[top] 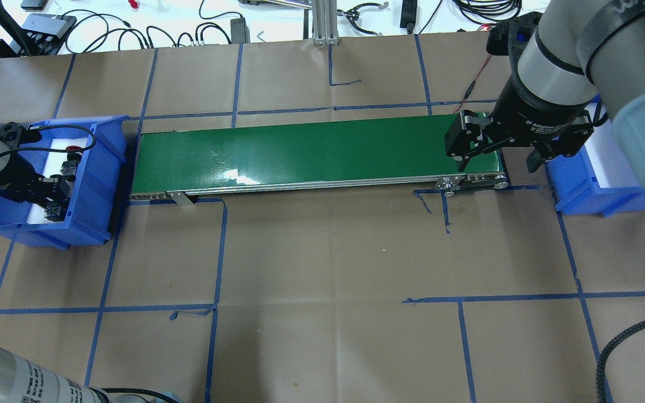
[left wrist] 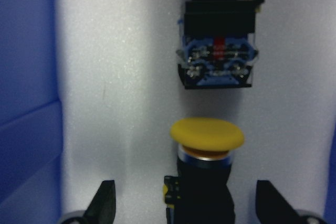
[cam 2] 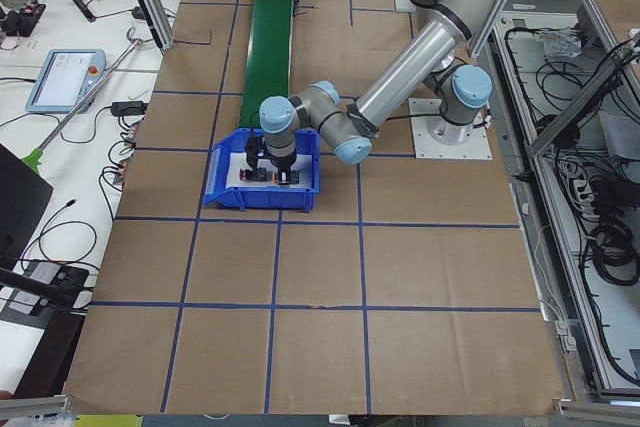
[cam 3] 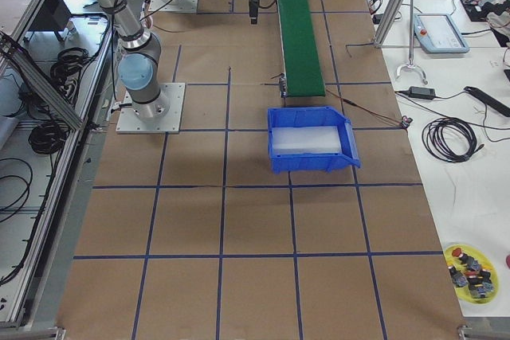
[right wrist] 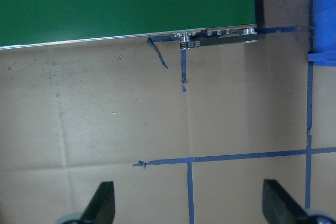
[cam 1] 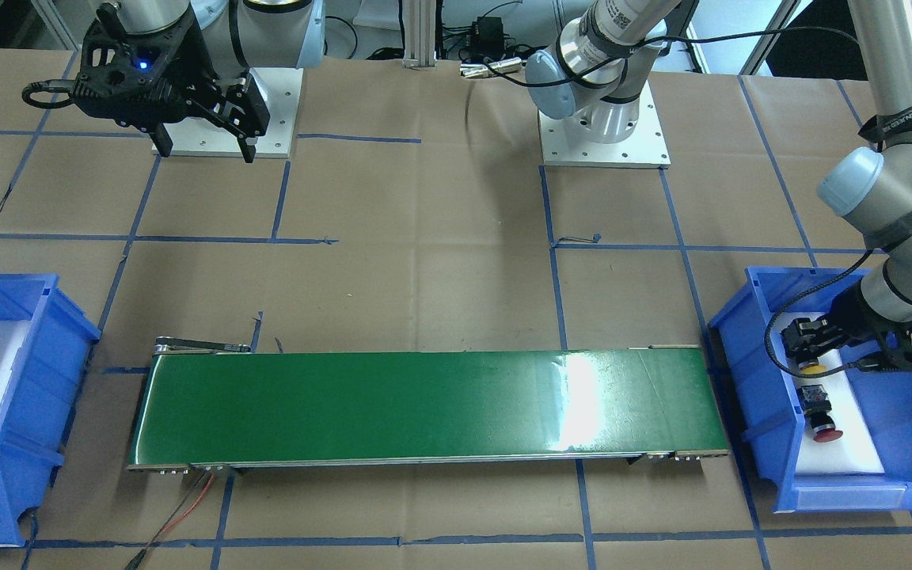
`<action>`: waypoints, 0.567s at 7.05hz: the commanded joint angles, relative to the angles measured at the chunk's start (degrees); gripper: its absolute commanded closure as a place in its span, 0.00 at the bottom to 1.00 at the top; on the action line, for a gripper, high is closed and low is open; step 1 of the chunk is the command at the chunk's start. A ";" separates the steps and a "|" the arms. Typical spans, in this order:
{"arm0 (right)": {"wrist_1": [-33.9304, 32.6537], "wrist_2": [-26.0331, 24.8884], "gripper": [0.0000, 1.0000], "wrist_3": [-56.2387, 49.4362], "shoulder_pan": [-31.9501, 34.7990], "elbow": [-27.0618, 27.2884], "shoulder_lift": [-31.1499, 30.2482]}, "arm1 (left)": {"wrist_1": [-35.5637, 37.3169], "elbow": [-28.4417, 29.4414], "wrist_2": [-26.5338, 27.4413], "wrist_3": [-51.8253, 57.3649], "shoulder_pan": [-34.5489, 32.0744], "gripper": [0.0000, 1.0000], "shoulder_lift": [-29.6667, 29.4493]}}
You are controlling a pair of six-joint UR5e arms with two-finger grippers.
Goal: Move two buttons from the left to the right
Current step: 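Lower the left gripper and grasp the yellow-capped button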
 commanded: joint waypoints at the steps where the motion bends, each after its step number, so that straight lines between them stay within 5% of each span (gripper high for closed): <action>1: 0.24 0.01 0.00 0.02 0.00 0.01 -0.06 | -0.42 0.19 -0.03 0.07 0.02 0.91 0.11; 3: 0.24 0.01 0.00 0.02 -0.09 0.01 0.02 | -5.30 4.28 -0.20 -0.54 -0.76 0.96 2.21; 4: 0.07 0.01 0.00 0.02 0.00 0.01 0.02 | -14.31 10.41 -0.12 -1.15 -1.03 0.96 3.53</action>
